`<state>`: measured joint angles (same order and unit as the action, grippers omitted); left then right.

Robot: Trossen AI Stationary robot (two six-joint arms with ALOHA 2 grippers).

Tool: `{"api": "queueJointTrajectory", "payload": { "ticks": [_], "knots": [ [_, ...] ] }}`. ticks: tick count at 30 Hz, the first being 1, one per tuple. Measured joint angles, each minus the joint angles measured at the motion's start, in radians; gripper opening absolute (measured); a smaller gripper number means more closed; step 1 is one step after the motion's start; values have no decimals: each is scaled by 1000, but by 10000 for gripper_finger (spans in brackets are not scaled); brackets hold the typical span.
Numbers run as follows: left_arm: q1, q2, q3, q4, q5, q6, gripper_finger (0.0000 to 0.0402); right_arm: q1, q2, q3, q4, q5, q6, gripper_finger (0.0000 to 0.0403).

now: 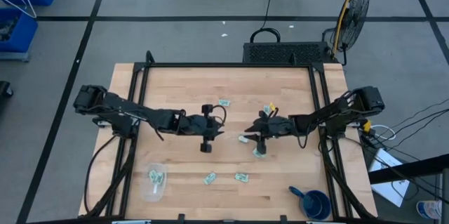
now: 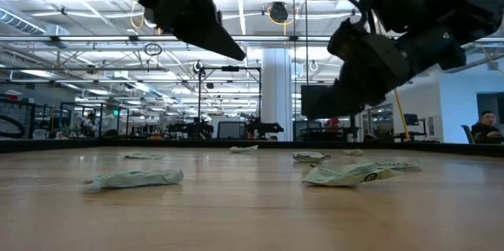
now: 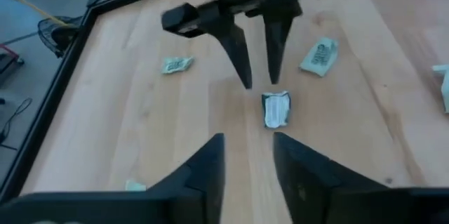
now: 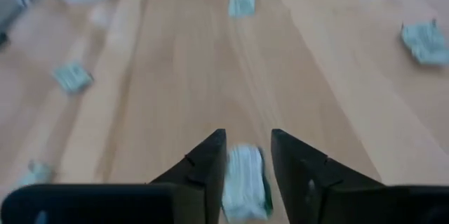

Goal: Pick and place Stevia / Truvia into bins
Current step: Put the stevia packet into the transparent bin

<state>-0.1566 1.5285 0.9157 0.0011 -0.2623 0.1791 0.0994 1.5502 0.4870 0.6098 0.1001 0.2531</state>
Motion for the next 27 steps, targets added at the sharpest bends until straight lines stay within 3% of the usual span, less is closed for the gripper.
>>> {"api": "queueJointTrajectory", "payload": {
  "ticks": [7, 14, 20, 27],
  "knots": [
    [11, 13, 0, 30, -8, 21, 213, 5, 96, 1, 33, -22, -16, 174],
    [12, 13, 0, 28, -8, 18, 230, 29, 250, 2, 182, -17, -65, 193],
    [13, 13, 0, 25, -8, -30, 230, 30, 289, 3, 190, 54, -90, 162],
    [7, 50, 0, 17, 75, -13, 230, 24, 275, 1, 217, 54, -108, 83]
  ]
}}
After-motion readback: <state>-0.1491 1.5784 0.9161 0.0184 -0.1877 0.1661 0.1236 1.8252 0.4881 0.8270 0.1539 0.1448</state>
